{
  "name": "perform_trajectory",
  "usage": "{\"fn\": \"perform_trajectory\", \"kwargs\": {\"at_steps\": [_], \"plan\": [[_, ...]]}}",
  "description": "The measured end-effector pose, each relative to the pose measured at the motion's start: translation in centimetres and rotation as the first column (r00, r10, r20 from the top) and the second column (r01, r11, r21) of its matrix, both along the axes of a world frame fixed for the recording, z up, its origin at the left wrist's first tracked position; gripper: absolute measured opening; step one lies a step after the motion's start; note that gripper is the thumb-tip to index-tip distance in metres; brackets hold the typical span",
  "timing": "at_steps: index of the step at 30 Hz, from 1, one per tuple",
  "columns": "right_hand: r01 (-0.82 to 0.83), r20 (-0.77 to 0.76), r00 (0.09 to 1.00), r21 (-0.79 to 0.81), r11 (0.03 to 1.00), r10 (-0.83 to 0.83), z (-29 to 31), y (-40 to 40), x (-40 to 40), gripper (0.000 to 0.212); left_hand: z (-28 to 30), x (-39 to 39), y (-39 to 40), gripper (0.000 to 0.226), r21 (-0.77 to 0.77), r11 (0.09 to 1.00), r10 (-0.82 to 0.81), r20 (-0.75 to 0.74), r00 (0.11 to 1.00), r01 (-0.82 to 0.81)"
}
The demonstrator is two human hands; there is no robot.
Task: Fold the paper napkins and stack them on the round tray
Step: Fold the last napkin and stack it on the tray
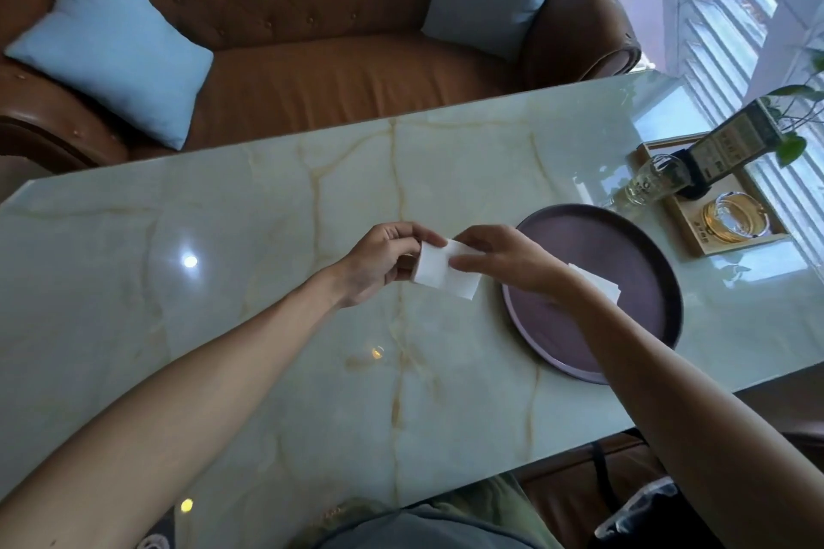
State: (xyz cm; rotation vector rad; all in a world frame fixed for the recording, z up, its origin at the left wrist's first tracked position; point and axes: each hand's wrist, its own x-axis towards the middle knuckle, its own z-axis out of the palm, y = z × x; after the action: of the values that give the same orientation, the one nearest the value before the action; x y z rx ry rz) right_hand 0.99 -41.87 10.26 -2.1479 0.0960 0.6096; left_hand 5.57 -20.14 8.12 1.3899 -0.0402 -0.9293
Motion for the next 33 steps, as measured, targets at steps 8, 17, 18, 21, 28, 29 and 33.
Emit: {"fn": "perform_trajectory", "kwargs": {"at_steps": [8, 17, 18, 21, 28, 29, 33], "plan": [[0.097, 0.006, 0.995, 0.03, 0.995, -0.098, -0.7, -4.5, -1.6, 0.022, -2.1, -0.1, -5.4, 0.034, 0.146, 0.989, 0.008, 0.147, 0.989, -0.03], [0.402, -0.042, 0.916, 0.112, 0.909, -0.4, -3.9, -12.3, -3.9, 0.019, -5.0, -0.4, -13.5, 0.01, 0.208, 0.969, 0.089, 0.224, 0.971, -0.137], [0.435, -0.06, 0.9, 0.132, 0.891, -0.431, -4.4, -13.3, -4.2, 0.016, -5.5, -0.3, -14.3, 0.014, 0.222, 0.964, 0.095, 0.236, 0.967, -0.149], [0.522, -0.061, 0.853, 0.095, 0.847, -0.519, -6.1, -16.5, -5.2, 0.014, -6.7, -0.1, -16.8, 0.011, 0.252, 0.951, 0.109, 0.271, 0.956, -0.18], [0.755, -0.356, 0.654, 0.266, 0.599, -0.667, -9.3, -21.8, -7.8, 0.041, -8.6, 0.0, -23.1, 0.011, 0.24, 0.967, 0.032, 0.227, 0.973, -0.087], [0.758, -0.407, 0.651, 0.297, 0.581, -0.641, -9.8, -22.1, -8.0, 0.043, -8.8, -0.1, -24.2, 0.014, 0.238, 0.968, 0.026, 0.219, 0.975, -0.079], [0.826, -0.493, 0.563, 0.32, 0.463, -0.663, -11.5, -23.2, -8.2, 0.022, -10.5, -0.9, -28.0, 0.006, 0.258, 0.966, -0.022, 0.205, 0.979, -0.032]]}}
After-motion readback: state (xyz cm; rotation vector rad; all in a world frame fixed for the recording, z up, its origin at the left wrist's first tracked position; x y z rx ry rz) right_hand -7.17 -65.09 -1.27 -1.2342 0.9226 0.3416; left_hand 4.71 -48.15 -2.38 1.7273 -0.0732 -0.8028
